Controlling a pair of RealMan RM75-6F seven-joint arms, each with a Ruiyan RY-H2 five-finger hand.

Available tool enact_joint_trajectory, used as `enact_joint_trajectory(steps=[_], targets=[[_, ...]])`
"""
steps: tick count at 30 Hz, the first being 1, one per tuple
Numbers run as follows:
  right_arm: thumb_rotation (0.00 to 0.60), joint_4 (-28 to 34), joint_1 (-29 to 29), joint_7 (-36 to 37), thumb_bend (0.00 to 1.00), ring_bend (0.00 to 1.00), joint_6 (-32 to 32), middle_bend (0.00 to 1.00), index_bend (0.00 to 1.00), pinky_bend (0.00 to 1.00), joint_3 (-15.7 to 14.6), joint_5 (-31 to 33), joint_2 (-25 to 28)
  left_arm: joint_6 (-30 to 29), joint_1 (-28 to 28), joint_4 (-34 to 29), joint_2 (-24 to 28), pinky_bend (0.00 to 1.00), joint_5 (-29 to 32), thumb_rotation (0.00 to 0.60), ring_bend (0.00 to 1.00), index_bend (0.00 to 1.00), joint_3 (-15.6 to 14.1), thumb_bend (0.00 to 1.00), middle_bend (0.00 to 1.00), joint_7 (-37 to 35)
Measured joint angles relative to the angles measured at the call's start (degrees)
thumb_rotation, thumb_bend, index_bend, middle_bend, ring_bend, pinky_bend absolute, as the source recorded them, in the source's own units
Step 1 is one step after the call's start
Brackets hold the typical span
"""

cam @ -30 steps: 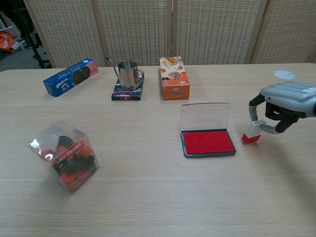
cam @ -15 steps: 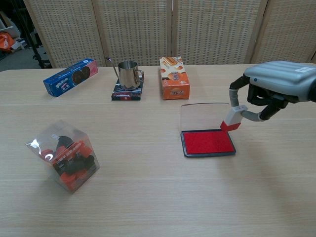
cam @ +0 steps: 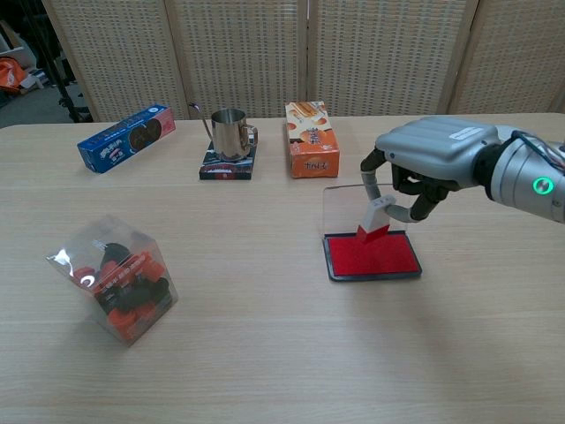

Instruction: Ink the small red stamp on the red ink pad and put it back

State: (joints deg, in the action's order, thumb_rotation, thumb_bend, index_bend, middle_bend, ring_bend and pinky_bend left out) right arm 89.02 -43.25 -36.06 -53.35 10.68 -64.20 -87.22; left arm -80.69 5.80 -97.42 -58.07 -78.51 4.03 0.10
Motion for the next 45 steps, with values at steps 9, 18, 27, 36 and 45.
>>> enact_joint_trajectory(steps=[9,18,27,36,45], targets=[[0.600,-0.75,-2.39,-7.36,0.61,0.97,-0.24,0.95,0.57,1.00,0.07,9.66,-3.12,0.71,0.23,0.10,0.23,0.00,0.22,0.600,0.00,0.00,-0.04,0.00,0.00,-0.51],[0.600,-1.92,-3.67,-8.44,0.61,0.97,-0.96,0.95,0.57,1.00,-0.87,12.43,-4.33,0.93,0.36,0.00,0.14,0.00,0.16,0.600,0.00,0.00,-0.16,0.00,0.00,-0.06],[0.600,-2.98,-4.03,-7.26,0.62,0.97,-0.91,0.95,0.57,1.00,-1.93,12.77,-4.62,1.14,0.47,0.03,0.09,0.00,0.43,0.600,0.00,0.00,-0.10,0.00,0.00,0.11],[0.600,-4.10,-4.26,-6.53,0.62,0.97,-1.26,0.95,0.57,1.00,-3.06,12.66,-5.26,1.10,0.46,-0.02,0.21,0.00,0.28,0.600,0.00,0.00,-0.16,0.00,0.00,-0.12],[0.600,-4.54,-4.56,-6.62,0.62,0.97,-1.28,0.95,0.57,1.00,-3.68,13.25,-5.66,1.00,0.38,-0.07,0.31,0.00,0.25,0.600,0.00,0.00,-0.18,0.00,0.00,-0.38]])
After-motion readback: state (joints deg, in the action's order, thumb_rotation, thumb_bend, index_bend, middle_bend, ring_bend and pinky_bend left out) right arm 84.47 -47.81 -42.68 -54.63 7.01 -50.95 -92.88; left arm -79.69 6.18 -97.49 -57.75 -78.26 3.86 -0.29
